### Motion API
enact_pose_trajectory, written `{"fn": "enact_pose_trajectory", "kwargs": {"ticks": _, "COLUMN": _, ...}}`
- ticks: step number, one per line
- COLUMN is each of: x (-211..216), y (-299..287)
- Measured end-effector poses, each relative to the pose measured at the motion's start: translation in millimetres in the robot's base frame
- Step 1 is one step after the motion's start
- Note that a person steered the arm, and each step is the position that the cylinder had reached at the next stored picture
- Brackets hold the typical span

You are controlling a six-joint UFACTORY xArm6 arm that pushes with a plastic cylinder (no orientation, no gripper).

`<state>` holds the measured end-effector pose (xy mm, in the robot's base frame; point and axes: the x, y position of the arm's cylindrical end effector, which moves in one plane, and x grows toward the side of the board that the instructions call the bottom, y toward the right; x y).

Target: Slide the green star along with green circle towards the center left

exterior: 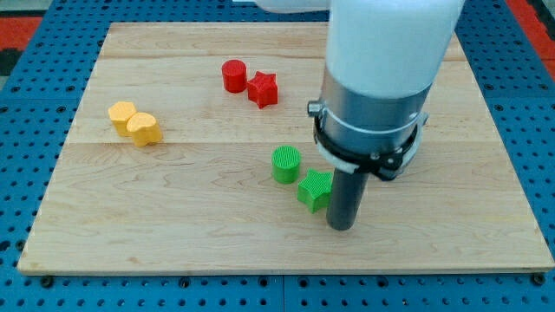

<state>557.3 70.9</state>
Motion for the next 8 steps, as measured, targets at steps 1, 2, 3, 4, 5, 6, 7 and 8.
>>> {"fn": "enact_pose_trajectory", "kwargs": {"ticks": 1, "x": -31, "y": -20}}
{"fn": "enact_pose_trajectory", "kwargs": {"ticks": 2, "x": -53, "y": -55}}
{"fn": "enact_pose_trajectory", "kwargs": {"ticks": 3, "x": -59, "y": -60}}
{"fn": "enact_pose_trajectory", "kwargs": {"ticks": 4, "x": -50, "y": -34}}
{"fn": "enact_pose_trajectory", "kwargs": {"ticks": 5, "x": -48, "y": -39}}
{"fn": "enact_pose_trajectory", "kwargs": {"ticks": 6, "x": -64, "y": -79}}
{"fn": "enact_pose_trajectory", "kwargs": {"ticks": 7, "x": -97, "y": -108}}
{"fn": "enact_pose_trajectory", "kwargs": {"ticks": 8, "x": -120, "y": -127}}
